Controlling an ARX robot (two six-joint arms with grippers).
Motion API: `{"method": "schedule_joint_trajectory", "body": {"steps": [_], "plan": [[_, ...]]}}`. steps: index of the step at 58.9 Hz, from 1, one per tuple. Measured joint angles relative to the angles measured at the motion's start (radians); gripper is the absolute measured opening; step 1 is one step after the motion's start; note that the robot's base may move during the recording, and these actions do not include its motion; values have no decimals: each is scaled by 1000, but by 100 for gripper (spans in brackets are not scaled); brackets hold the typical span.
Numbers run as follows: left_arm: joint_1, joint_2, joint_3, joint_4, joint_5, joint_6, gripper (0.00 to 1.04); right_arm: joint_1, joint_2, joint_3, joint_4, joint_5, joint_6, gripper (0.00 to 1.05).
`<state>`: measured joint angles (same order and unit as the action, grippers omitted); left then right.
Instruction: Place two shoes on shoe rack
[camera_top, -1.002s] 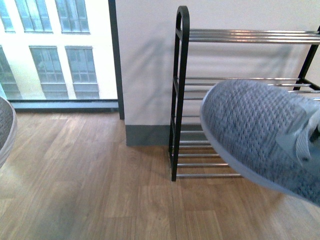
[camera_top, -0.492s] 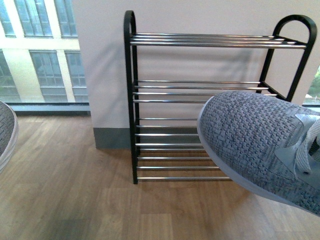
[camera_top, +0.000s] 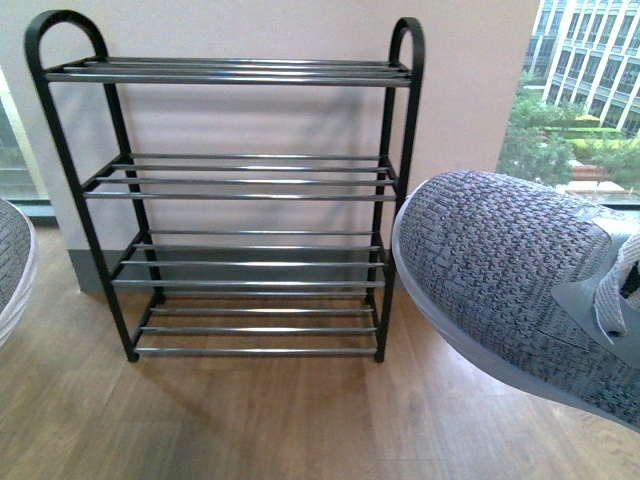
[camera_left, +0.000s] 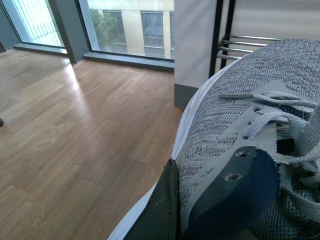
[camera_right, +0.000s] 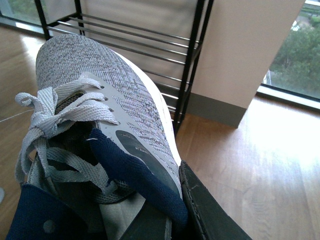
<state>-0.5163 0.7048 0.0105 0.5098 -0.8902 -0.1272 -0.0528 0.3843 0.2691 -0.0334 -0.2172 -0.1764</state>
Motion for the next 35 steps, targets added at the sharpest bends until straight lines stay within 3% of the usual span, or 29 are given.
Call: {"method": "schedule_joint_trajectory", "body": {"steps": [35], "plan": [[-1, 0, 0, 0, 0, 0, 2, 0, 0, 0, 0, 0, 0, 1]]}}
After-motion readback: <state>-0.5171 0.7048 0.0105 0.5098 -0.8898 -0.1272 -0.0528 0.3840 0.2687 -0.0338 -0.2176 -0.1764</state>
